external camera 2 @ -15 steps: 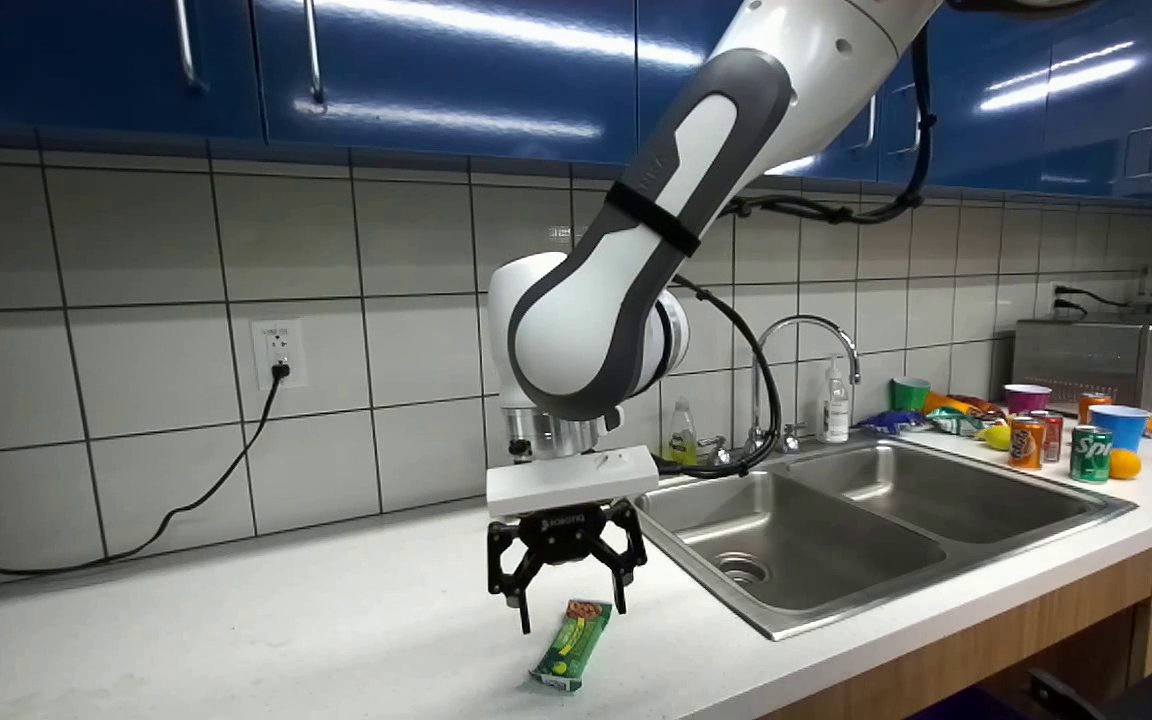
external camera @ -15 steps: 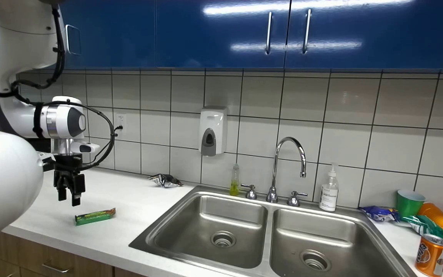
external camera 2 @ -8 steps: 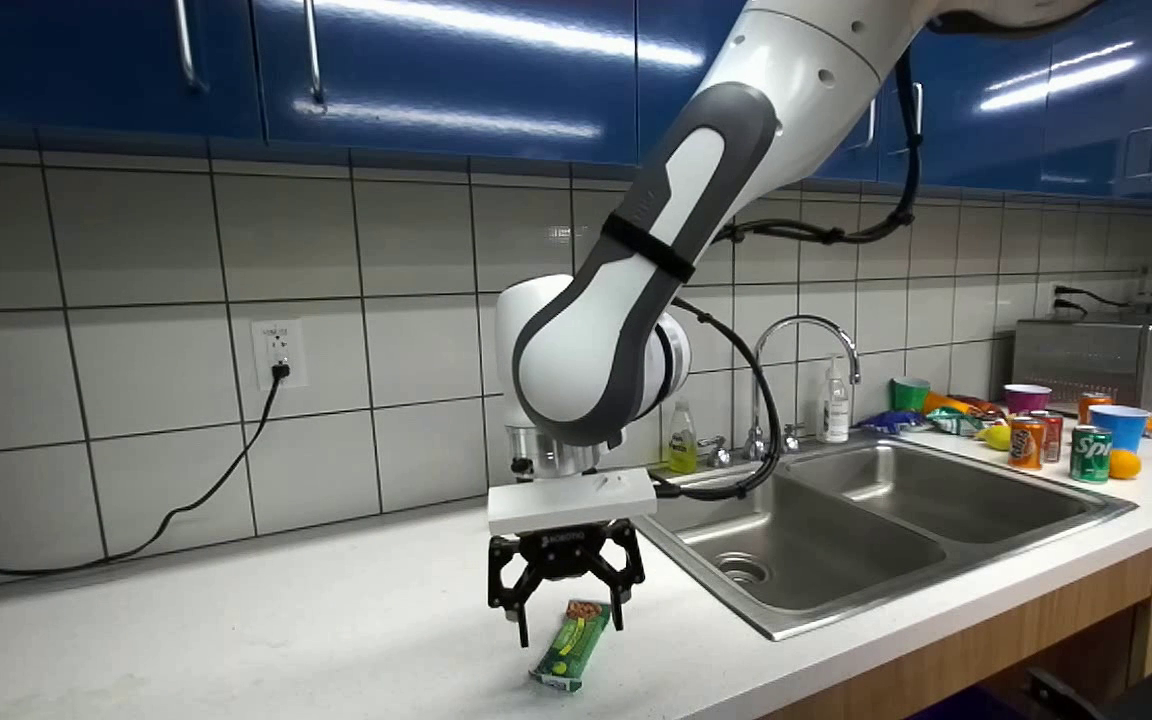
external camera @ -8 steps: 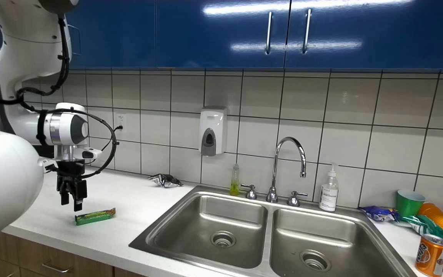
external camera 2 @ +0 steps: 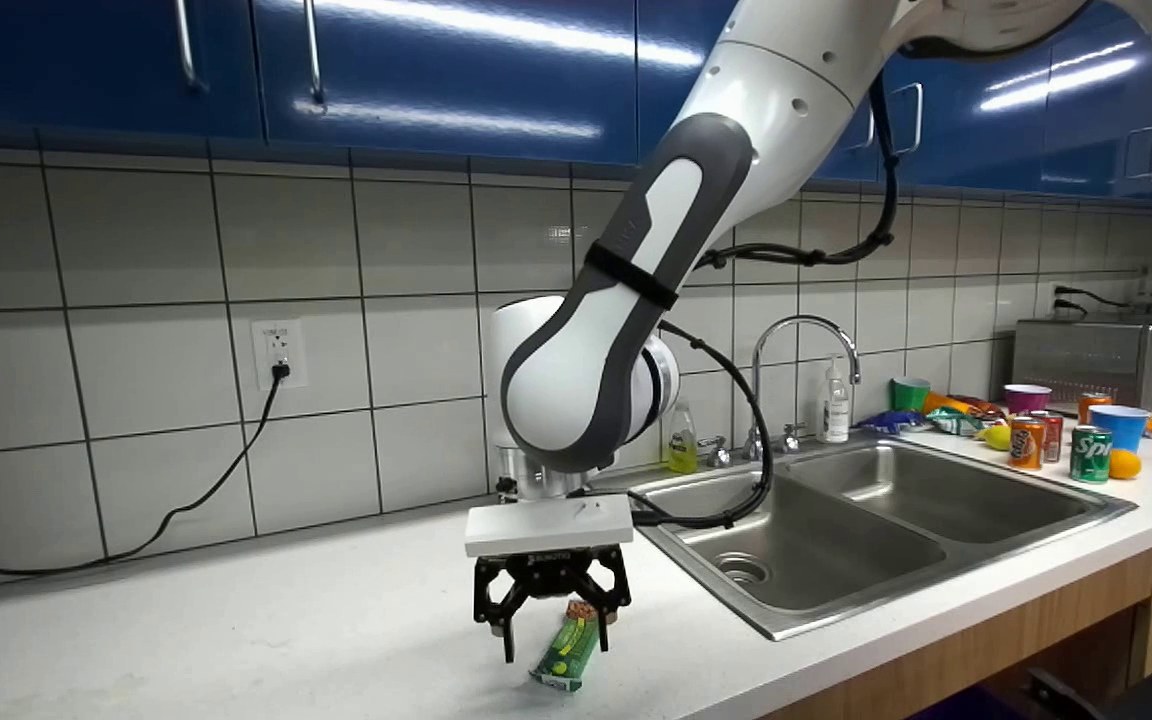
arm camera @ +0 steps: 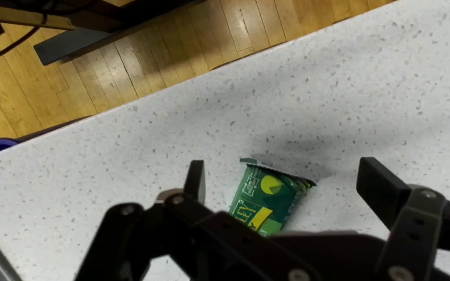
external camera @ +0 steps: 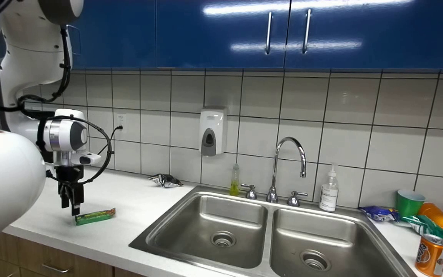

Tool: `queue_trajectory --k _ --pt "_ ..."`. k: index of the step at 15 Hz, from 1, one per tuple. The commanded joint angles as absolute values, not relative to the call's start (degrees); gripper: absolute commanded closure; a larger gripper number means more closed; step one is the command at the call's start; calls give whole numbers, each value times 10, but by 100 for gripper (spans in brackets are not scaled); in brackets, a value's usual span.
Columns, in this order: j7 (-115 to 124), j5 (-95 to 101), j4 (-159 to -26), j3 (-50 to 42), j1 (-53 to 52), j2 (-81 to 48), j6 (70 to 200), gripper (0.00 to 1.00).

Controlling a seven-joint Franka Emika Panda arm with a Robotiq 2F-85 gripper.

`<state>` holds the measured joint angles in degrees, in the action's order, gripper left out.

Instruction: Put the green pack inside the sink

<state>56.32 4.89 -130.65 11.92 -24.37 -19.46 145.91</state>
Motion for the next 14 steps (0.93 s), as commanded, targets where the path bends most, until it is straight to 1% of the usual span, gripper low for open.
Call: queue_trajectory --k 1,14 --pt "614 61 -1288 97 -265 -211 1470 0" --pt "680 67 -1264 45 -283 -252 1497 0"
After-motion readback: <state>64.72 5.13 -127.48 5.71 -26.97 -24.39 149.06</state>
